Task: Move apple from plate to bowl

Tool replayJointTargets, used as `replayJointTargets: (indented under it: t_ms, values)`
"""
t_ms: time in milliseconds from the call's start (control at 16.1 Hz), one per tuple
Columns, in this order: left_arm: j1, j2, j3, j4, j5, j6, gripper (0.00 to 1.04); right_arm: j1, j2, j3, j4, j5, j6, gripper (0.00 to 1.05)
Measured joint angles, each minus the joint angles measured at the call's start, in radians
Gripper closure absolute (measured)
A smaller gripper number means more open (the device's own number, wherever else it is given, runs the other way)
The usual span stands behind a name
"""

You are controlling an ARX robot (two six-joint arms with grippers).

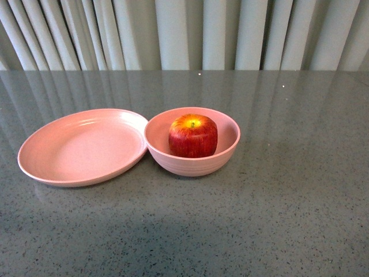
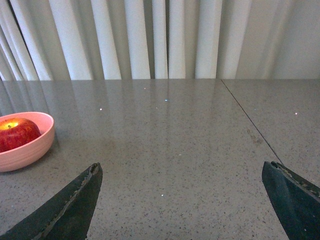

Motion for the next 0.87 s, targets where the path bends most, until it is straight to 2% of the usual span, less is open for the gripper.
replayJointTargets:
  t_ms: [62,124,869]
  values:
    - [0.068,-0.034,-0.027,-0.01,0.066,0.001,1.04,0.0,0.0,0.0,0.0,0.0,0.0,0.07]
    - [0.09,-0.063,-0.049,-0.023,0.062,0.0,1.04,0.0,0.0,0.0,0.0,0.0,0.0,0.07]
    - [0.08,-0.426,-0.167,-0.243,0.079,0.001,1.04,0.0,0.0,0.0,0.0,0.0,0.0,0.07]
